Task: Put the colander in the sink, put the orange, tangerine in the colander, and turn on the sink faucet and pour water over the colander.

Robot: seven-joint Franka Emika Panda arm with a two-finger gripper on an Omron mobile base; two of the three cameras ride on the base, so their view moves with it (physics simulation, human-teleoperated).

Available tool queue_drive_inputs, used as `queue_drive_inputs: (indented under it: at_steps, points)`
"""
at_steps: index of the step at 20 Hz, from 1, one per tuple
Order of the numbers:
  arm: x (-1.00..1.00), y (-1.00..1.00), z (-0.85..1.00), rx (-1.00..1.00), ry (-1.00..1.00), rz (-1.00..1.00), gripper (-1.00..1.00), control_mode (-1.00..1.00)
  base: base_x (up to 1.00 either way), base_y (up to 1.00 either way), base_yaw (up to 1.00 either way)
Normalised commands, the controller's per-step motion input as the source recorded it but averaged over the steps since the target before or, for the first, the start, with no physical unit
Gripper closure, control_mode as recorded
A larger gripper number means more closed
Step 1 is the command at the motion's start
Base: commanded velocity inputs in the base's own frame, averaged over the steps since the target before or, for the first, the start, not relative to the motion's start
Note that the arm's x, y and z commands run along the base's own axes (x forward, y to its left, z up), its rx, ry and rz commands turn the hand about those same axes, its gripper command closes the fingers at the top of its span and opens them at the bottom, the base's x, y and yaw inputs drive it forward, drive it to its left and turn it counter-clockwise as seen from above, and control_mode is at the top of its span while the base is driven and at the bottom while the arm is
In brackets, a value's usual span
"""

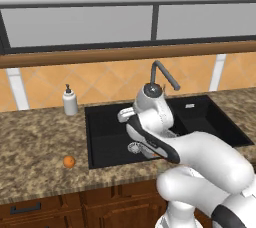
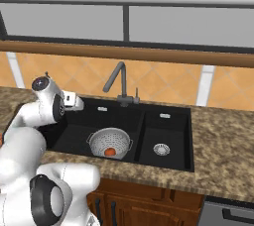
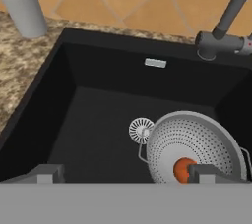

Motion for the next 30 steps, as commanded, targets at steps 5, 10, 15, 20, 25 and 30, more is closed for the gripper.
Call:
queue_drive_inputs:
  at_steps: [5, 10, 15, 20, 25, 30]
  points:
    - [-0.59, 0.89, 0.00, 0.00, 0.00, 0.00, -1.00, -1.00, 0.00, 0.00, 0.00]
    - [-0.20, 0.76, 0.00, 0.05, 0.00, 0.02, -1.00, -1.00, 0.00, 0.00, 0.00]
    - [0.00, 0.83, -0.06, 0.00, 0.00, 0.05, -1.00, -1.00, 0.00, 0.00, 0.00]
    - [0.00, 0.78, -0.27, 0.00, 0.08, 0.05, -1.00, -1.00, 0.00, 0.00, 0.00]
    - [0.00, 0.66, -0.31, 0.00, 0.12, 0.04, -1.00, -1.00, 0.00, 0.00, 0.00]
    - [0.00, 0.48, -0.34, 0.00, 0.02, 0.00, -1.00, -1.00, 0.00, 0.00, 0.00]
